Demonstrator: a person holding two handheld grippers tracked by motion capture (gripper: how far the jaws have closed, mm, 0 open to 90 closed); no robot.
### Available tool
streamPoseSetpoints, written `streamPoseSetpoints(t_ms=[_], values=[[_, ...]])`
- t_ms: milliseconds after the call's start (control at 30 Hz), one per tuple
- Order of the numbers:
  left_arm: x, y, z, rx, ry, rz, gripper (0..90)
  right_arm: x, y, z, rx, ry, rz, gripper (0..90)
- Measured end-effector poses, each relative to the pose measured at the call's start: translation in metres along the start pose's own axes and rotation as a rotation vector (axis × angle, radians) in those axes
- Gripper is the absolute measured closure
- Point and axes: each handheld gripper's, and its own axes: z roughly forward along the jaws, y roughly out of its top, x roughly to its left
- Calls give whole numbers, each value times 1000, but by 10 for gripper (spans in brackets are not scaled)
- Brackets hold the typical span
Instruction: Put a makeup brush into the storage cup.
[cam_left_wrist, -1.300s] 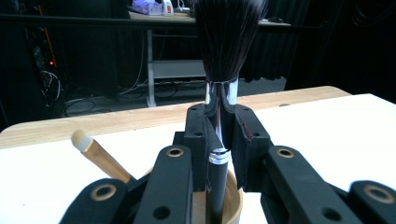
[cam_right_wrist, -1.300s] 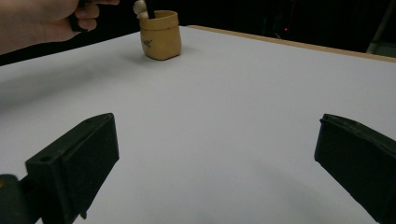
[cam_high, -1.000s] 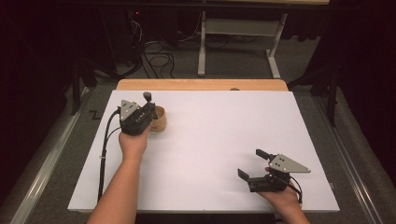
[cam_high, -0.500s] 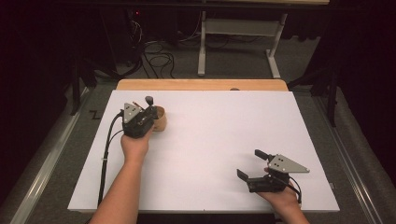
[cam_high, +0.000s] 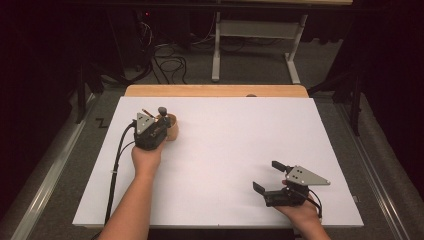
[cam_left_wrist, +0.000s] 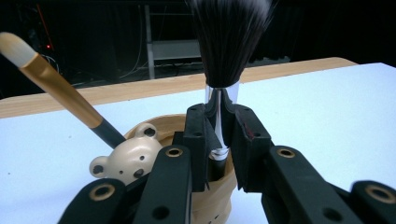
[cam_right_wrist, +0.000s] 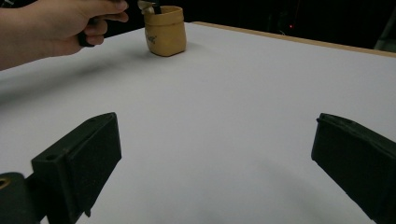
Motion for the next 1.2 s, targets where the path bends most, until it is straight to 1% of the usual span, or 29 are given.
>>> streamPoseSetpoints(t_ms=[200,233,400,467,567,667,733,767,800,867,933,1033,1133,1200], values=[[-1,-1,1,3,-9,7,768,0,0,0,1,-1,3,22],[-1,-1,1,1,-15,7,751,0,0,0,0,0,1,22],[-3,-1,-1,17,-41,14,554,0,0,0,1,0,2,23],[-3,-1,-3,25,-55,11,508,0,0,0,1,1,-1,23],[-4,-1,-6,24,-78,-3,464,1,0,1,4,2,-3,25],[-4,-1,-11,22,-86,-11,433,2,0,2,9,3,-5,26],[-4,-1,-14,32,-84,-4,411,3,0,3,7,7,-10,26],[-5,-1,-15,35,-81,3,397,4,1,3,9,11,-5,26],[-6,-2,-17,28,-74,6,374,4,1,3,10,11,-7,26],[-5,-2,-21,19,-79,2,359,5,1,3,6,9,-7,26],[-5,-2,-24,18,-71,7,335,5,1,3,7,11,-10,26],[-3,-4,-28,19,-66,-2,320,7,2,3,9,11,-11,26],[-3,-5,-31,30,-63,1,291,7,2,4,8,10,-8,26],[-3,-6,-33,20,-64,-1,282,7,2,4,8,11,-11,26]])
